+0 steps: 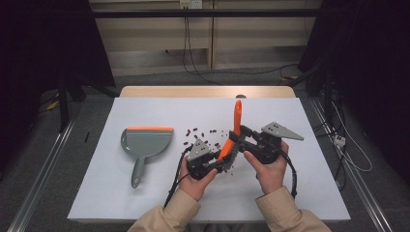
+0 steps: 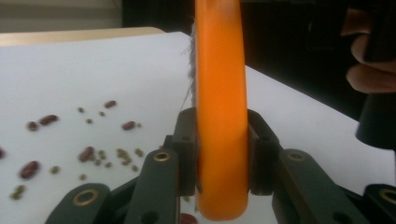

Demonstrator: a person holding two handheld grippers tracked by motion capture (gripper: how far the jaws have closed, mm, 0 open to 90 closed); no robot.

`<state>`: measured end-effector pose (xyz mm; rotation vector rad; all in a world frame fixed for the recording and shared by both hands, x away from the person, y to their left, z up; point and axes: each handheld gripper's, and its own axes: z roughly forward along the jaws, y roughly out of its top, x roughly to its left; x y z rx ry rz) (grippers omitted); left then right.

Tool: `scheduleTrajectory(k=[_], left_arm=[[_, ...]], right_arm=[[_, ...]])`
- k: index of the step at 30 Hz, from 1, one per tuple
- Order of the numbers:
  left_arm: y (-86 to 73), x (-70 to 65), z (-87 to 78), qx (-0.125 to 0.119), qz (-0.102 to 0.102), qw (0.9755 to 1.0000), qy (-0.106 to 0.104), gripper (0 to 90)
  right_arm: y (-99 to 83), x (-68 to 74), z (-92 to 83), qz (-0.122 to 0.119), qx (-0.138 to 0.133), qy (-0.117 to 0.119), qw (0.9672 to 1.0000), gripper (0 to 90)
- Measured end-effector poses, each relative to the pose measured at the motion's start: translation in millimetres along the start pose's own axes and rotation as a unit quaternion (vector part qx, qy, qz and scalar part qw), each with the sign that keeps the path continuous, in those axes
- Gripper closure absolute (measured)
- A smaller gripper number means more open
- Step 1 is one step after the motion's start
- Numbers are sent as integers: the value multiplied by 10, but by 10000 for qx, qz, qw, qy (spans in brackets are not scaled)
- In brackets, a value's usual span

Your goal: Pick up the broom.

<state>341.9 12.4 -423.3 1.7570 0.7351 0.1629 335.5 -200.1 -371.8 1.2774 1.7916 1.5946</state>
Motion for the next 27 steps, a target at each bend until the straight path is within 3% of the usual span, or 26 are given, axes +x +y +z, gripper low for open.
scheduleTrajectory(k=[3, 6, 7, 10, 13, 14, 15, 16, 17, 21, 22, 24, 27], left_arm=[[33, 71, -65, -156, -5, 9994, 315, 704], [46, 83, -89, -235, 51, 9986, 470, 704], [56, 73, -100, -302, 125, 9979, 564, 704], [68, -2, -103, -331, 411, 9965, 649, 704], [81, -87, -113, -461, 704, 9939, 710, 692], [81, -87, -113, -461, 704, 9939, 710, 687], [90, -125, -123, -550, 878, 9920, 718, 683], [90, -125, -123, -550, 878, 9920, 718, 679], [95, -137, -128, -542, 1008, 9905, 765, 669], [92, -137, -111, -504, 1054, 9891, 896, 572], [87, -122, -92, -461, 962, 9910, 808, 554], [92, -93, -86, -460, 833, 9935, 632, 547], [106, -50, -117, -523, 800, 9934, 635, 483]], right_arm=[[-24, 78, 6, 50, -133, -104, 9998, 388], [-50, 120, 35, 258, -88, -86, 9996, 349], [-90, 160, 102, 581, -19, -81, 9983, 308], [-127, 217, 205, 855, 42, -101, 9963, 285], [-122, 278, 288, 974, 63, -302, 9948, 241], [-122, 278, 288, 974, 63, -302, 9948, 241], [-113, 271, 317, 1108, 84, -365, 9931, 324], [-113, 271, 317, 1108, 84, -365, 9931, 324], [-106, 250, 332, 1296, 118, -310, 9910, 414], [-81, 216, 326, 1678, 332, -31, 9853, 601], [-80, 205, 330, 1710, 356, -1, 9846, 633], [-74, 188, 330, 1604, 356, 38, 9864, 693], [-52, 132, 327, 1410, 417, -34, 9891, 695]])
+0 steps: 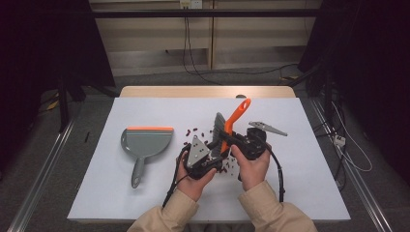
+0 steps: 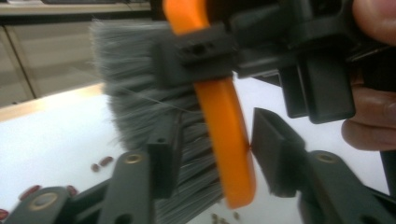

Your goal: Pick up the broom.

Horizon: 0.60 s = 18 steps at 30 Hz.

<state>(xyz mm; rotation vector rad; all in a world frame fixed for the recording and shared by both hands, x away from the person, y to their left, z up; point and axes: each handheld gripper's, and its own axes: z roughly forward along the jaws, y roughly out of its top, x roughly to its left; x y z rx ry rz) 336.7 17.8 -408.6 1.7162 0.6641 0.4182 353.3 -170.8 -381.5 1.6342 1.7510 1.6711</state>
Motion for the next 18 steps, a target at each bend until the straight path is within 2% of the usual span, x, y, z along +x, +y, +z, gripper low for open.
scheduleTrajectory(k=[2, 5, 6, 7, 8, 10, 11, 14, 17, 18], left_arm=[[0, 16, -11, 24, -9, 10000, 13, 451], [8, 70, -47, 101, -72, 9999, -14, 342], [15, 96, -63, 118, -33, 9999, -18, 294], [19, 117, -78, 91, -82, 9999, -41, 294], [27, 153, -100, 102, -88, 9999, -53, 253], [43, 223, -148, 92, -129, 9998, -71, 240], [50, 250, -165, 67, -150, 9998, -85, 218], [80, 359, -245, -7, -189, 9998, -65, 198], [111, 441, -315, -32, -182, 9998, -65, 174], [119, 463, -333, -26, -163, 9998, -79, 174]], right_arm=[[15, -30, -5, -75, 0, -49, 10000, 695], [72, -144, -48, -225, 74, -92, 9997, 695], [121, -208, -93, -415, 106, -120, 9990, 695], [121, -208, -93, -415, 106, -120, 9990, 695], [180, -282, -146, -578, 213, -207, 9979, 695], [198, -313, -163, -608, 241, -213, 9976, 695], [237, -385, -212, -666, 305, -312, 9968, 695], [266, -443, -249, -818, 387, -378, 9952, 695], [285, -531, -308, -960, 580, -479, 9925, 694], [285, -531, -308, -960, 580, -479, 9925, 694]])
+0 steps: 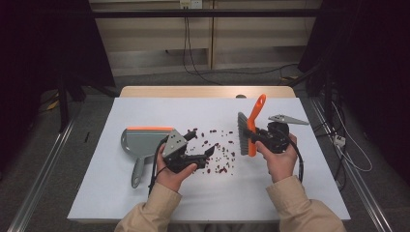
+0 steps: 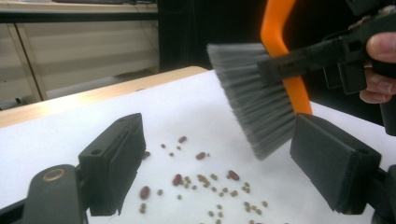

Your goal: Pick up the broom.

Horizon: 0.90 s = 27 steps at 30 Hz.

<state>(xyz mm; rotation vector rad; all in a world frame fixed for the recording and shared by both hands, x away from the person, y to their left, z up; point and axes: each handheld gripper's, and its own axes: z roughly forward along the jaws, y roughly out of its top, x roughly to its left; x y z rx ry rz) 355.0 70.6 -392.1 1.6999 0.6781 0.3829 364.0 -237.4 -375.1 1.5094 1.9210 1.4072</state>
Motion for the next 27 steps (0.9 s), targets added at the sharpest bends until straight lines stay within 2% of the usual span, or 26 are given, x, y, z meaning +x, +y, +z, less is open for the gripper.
scheduleTrajectory(k=[2, 8, 9, 15, 18, 23, 24, 27], left_arm=[[17, 46, -57, 23, -3, 10000, 5, 155], [29, 179, -225, 31, -44, 10000, 4, 128], [26, 201, -254, 56, 12, 10000, 21, 125], [-4, 326, -438, 86, 0, 10000, -1, 83], [-20, 395, -534, 113, -28, 9999, -9, 73], [-58, 508, -688, 87, -123, 9999, 80, 65], [-64, 532, -719, 61, -157, 9998, 125, 63], [-81, 565, -766, 63, -199, 9996, 166, 61]], right_arm=[[-6, -49, -18, -69, 124, -36, 9999, 694], [19, -112, -65, -130, 228, -85, 9996, 694], [29, -128, -75, -175, 266, -115, 9994, 694], [69, -199, -105, -170, 410, -141, 9989, 694], [76, -251, -104, -241, 670, -233, 9972, 694], [69, -313, -95, -188, 869, -312, 9956, 694], [63, -337, -65, -219, 1031, -425, 9935, 694], [39, -362, -14, -231, 1181, -451, 9917, 692]])
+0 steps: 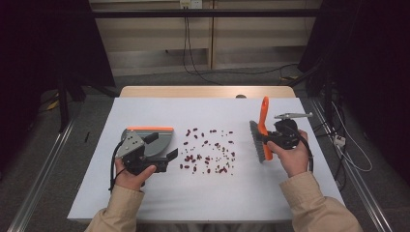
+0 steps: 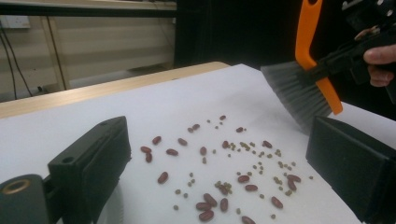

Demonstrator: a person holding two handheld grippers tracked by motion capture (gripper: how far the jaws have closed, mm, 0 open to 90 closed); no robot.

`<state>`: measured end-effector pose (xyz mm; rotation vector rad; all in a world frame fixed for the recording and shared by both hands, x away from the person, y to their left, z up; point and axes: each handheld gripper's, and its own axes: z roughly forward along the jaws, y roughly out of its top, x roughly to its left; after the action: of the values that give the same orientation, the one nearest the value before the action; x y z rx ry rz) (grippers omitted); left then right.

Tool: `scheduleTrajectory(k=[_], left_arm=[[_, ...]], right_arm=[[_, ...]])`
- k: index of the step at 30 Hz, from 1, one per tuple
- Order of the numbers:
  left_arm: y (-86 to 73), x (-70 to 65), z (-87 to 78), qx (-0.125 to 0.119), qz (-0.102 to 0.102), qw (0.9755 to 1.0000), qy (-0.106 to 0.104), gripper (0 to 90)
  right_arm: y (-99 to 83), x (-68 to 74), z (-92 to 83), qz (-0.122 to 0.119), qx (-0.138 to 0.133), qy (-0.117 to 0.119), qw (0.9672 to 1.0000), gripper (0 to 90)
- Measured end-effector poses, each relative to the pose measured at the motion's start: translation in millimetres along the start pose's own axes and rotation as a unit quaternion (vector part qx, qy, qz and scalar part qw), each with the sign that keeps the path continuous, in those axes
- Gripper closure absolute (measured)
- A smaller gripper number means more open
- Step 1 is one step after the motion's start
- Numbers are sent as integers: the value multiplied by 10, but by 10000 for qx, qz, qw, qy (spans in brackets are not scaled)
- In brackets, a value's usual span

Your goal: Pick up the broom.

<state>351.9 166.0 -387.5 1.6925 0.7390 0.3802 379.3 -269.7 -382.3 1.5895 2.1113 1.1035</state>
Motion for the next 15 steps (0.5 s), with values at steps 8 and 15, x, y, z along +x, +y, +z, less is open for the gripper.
scheduleTrajectory(k=[8, 15], left_arm=[[-56, 57, -49, 64, -16, 9999, 97, 63], [-71, 73, -56, 77, -3, 9999, 103, 63]], right_arm=[[33, 4, 269, -33, 94, -98, 9999, 697], [123, 39, 491, -127, 285, -298, 9991, 697]])
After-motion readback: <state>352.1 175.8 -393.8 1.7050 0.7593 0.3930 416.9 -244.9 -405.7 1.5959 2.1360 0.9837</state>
